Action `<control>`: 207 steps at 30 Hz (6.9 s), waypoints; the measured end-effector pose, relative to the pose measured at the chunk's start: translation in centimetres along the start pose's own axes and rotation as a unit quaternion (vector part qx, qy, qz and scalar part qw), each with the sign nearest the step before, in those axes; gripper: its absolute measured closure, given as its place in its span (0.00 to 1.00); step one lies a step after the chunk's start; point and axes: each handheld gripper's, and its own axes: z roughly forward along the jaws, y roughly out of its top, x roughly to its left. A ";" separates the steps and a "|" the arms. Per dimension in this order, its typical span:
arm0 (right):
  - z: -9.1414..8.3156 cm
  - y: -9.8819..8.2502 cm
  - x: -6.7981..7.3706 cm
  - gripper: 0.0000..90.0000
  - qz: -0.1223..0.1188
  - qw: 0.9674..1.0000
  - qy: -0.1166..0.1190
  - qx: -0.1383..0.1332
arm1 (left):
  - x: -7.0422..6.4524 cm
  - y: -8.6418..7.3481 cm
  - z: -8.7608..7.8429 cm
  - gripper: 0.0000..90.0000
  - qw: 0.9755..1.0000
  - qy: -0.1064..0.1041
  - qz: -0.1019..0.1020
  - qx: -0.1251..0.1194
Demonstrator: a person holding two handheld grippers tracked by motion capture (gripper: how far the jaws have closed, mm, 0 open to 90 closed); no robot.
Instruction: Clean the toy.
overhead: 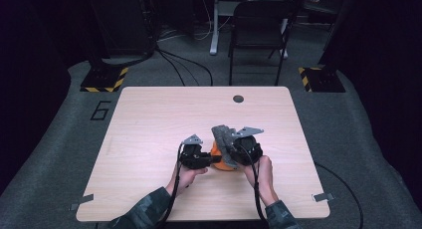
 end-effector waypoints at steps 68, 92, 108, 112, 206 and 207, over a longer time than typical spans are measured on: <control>-0.9 -1.0 -1.8 0.85 -0.003 0.999 -0.048 0.005 | 0.3 -0.2 0.2 0.82 1.000 -0.013 0.013 -0.009; 3.7 -6.4 -8.5 0.85 0.064 0.985 -0.096 0.125 | 0.4 -0.3 0.2 0.81 1.000 -0.020 0.006 -0.016; -2.8 -0.7 -2.6 0.86 0.001 0.998 -0.065 0.014 | 0.5 -0.2 0.2 0.81 1.000 -0.016 0.009 -0.018; -0.7 -1.4 -2.0 0.87 -0.010 0.996 -0.079 0.041 | 0.6 -0.3 0.3 0.80 1.000 -0.015 0.007 -0.016; -0.5 -6.9 -12.2 0.87 0.112 0.983 -0.127 0.072 | 2.0 -1.3 0.7 0.94 0.991 0.018 0.120 -0.048; -0.5 -6.9 -12.2 0.87 0.113 0.983 -0.127 0.072 | 1.8 -1.2 0.7 0.94 0.990 0.018 0.125 -0.054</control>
